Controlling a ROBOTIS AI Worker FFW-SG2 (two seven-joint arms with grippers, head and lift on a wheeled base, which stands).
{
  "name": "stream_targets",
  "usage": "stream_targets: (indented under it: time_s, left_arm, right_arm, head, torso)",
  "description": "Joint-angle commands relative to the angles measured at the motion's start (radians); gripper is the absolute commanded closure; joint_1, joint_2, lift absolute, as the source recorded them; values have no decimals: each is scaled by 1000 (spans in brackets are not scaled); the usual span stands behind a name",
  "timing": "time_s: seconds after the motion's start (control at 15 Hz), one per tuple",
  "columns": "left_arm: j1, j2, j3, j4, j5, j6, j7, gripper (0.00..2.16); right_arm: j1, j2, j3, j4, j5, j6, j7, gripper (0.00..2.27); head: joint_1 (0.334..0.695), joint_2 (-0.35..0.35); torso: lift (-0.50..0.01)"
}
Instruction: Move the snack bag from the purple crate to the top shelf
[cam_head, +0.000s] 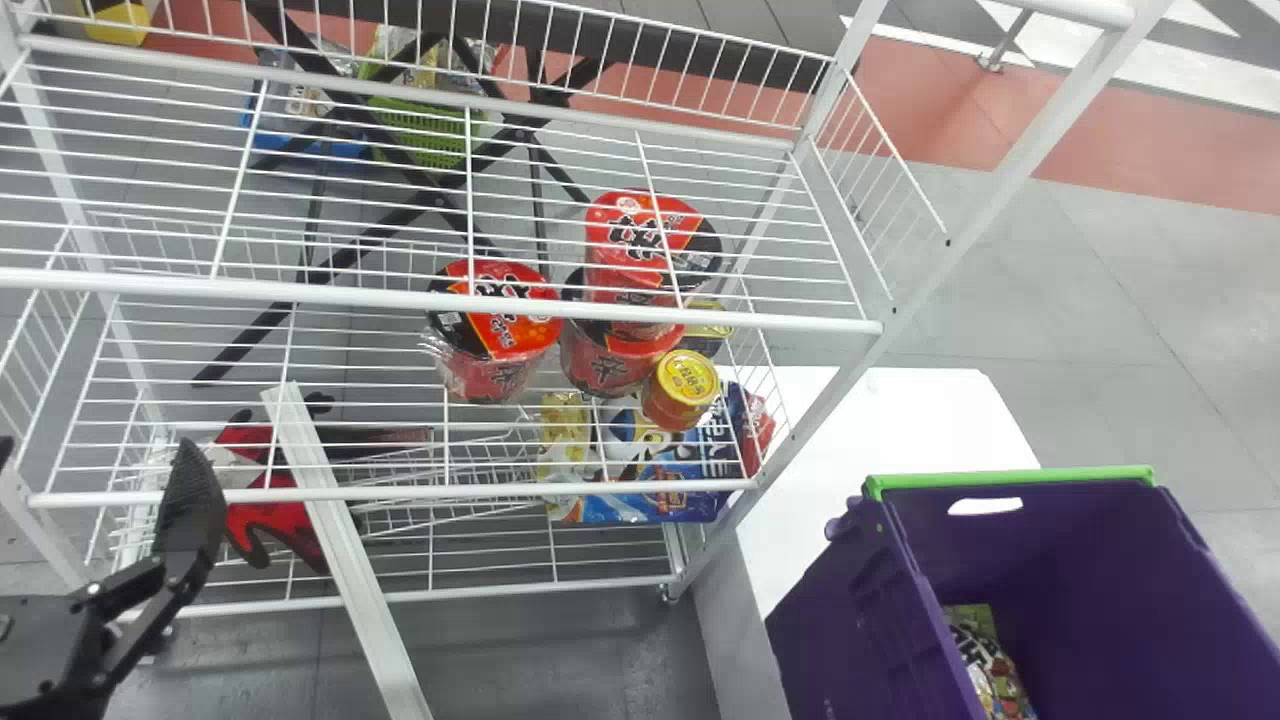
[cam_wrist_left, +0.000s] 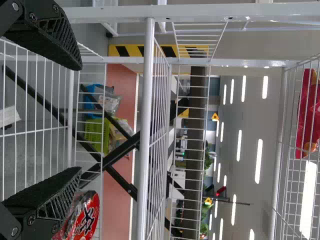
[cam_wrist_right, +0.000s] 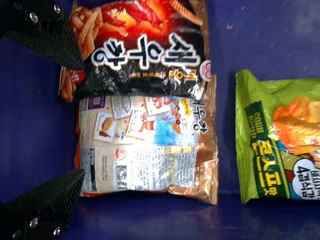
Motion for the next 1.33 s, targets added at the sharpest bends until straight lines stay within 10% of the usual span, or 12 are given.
stream_targets:
  time_s: [0.0, 1.27]
  left_arm:
    - [-13, 5, 0, 7, 14, 3, -2, 103]
    - [-44, 39, 0, 48, 84, -43, -16, 103]
  right_arm:
    - [0, 11, 29, 15, 41, 7, -40, 97]
    - [-43, 100, 78, 62, 93, 16, -416, 124]
  head:
    - [695, -350]
    - [695, -350]
  torso:
    - [-450]
    - [-450]
